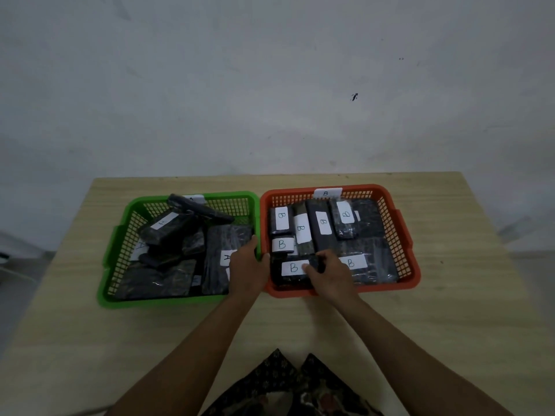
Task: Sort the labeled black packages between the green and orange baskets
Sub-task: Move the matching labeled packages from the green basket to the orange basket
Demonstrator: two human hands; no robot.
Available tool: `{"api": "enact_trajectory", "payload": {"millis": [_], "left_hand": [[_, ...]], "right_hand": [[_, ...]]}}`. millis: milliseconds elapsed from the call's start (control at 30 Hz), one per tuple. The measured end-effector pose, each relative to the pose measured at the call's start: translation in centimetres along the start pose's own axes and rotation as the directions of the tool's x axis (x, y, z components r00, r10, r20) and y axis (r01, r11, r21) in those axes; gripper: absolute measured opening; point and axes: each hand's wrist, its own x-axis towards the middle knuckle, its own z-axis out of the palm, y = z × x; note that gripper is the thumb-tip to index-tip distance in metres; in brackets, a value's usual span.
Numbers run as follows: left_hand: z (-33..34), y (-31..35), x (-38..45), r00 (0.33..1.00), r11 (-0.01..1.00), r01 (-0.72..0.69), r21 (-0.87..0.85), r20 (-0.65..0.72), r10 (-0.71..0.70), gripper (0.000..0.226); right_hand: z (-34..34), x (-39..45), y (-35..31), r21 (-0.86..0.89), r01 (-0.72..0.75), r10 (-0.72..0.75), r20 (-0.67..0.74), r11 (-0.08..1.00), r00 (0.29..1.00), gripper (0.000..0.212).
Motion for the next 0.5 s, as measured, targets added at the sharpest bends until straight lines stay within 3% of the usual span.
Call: {"api": "enact_trajectory", "payload": {"millis": [100,267,367,500], "left_hand": [[-0.1,-0.1,-0.1,1.0,1.0,-0.009,-0.007,0.002,0.009,0.021],[-0.6,-0.3,0.0,0.998,0.997,-0.069,-0.045,0.005,0.07,0.023],[-1.5,-0.5,-0.1,0.991,0.986,-0.118,-0.116,-0.071,0.11,0.026],[-4.8,-2.5,0.2,0.961,0.968,-0.223,-0.112,-0.192,0.199,0.033]], "right_hand": [[0.6,-0.6,-0.1,-0.056,0.06,-0.063,-0.062,0.997,0.996,0.043],[0.6,-1.1,-0.2,-0.33,0.084,-0.123,-0.1,0.94,0.987,0.034],[0.6,-1.5,-0.9,-0.342,0.142,-0.211,-0.173,0.929,0.962,0.038],[2.1,-2.1,-4.1,-0.276,0.385,-0.448,-0.222,0.881,0.866,0.027]]}}
